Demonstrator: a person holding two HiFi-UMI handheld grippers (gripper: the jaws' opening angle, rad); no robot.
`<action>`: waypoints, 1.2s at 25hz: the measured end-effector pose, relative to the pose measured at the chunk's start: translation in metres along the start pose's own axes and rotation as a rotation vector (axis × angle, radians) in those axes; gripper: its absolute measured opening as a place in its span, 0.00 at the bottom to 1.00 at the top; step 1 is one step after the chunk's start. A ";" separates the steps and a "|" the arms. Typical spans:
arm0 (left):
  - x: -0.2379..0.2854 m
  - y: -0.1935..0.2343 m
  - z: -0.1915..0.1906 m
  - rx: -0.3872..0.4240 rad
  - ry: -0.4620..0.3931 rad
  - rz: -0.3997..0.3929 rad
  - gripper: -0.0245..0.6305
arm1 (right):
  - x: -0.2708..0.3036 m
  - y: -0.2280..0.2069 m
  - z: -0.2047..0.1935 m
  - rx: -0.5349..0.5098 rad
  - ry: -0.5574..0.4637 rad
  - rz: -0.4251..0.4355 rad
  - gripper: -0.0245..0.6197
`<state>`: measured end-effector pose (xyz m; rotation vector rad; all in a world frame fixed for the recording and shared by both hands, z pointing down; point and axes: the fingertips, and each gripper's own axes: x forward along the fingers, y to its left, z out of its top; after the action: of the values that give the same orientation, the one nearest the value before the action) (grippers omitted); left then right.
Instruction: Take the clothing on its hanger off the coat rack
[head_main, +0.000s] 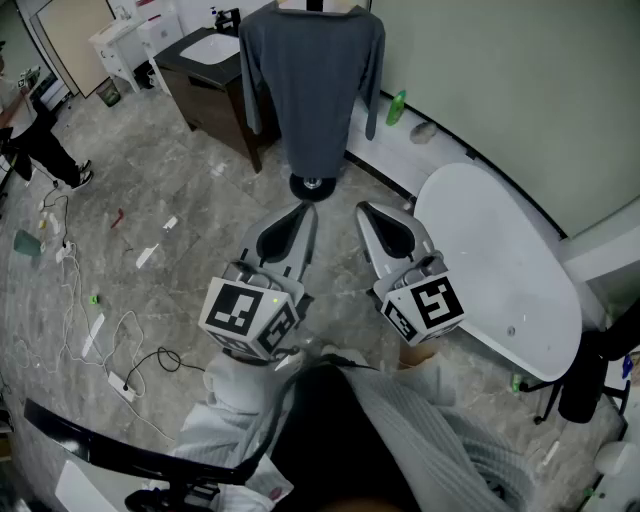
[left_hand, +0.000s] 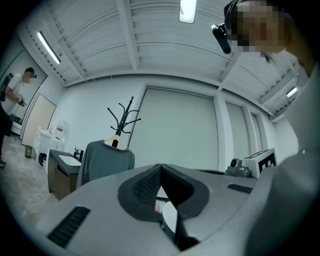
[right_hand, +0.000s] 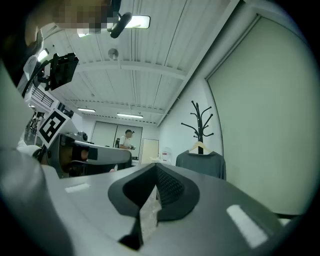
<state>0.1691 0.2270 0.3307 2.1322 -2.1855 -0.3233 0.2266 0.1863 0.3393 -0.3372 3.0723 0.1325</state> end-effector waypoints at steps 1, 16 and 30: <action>0.002 0.000 0.001 -0.002 0.000 0.003 0.04 | 0.001 -0.002 0.000 0.001 0.001 0.001 0.04; 0.024 -0.005 -0.009 -0.021 -0.003 0.040 0.04 | -0.006 -0.027 -0.008 0.004 0.007 0.020 0.04; 0.072 0.053 -0.025 -0.027 0.045 0.080 0.04 | 0.054 -0.075 -0.037 0.021 0.053 0.012 0.04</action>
<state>0.1193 0.1538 0.3593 2.0122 -2.2216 -0.2949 0.1890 0.0981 0.3674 -0.3261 3.1263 0.0931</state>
